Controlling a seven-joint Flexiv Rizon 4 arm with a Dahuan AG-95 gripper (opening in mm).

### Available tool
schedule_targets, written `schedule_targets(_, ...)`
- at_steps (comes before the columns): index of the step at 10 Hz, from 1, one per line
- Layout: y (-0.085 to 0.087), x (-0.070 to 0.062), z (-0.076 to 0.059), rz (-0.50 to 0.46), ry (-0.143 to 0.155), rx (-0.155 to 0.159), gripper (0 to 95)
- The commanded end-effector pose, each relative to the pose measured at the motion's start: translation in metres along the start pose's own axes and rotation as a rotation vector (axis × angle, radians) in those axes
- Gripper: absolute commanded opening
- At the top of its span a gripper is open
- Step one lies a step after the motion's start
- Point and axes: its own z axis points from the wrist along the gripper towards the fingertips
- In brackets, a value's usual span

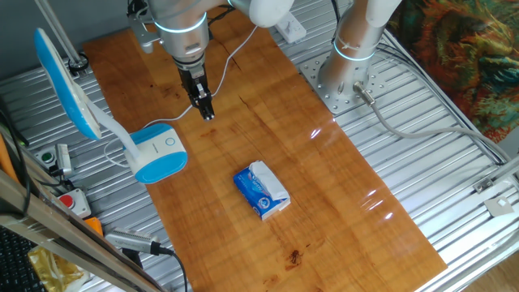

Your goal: Turn on the desk lamp by pressing the button

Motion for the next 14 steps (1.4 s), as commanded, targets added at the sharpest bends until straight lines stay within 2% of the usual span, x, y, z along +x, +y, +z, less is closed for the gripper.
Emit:
schedule_targets(1, -0.0001, 0.0004, 0.0001, 0.000, 0.000, 0.000, 95.0)
schedule_targets(2, -0.0001, 0.0004, -0.0001, 0.006, -0.063, 0.004, 0.0)
schedule_targets(7, 0.0009, 0.0009, -0.0032, -0.003, -0.061, 0.017, 0.0)
schedule_targets(14, 0.0010, 0.0007, -0.0032, -0.009, -0.060, 0.018, 0.0)
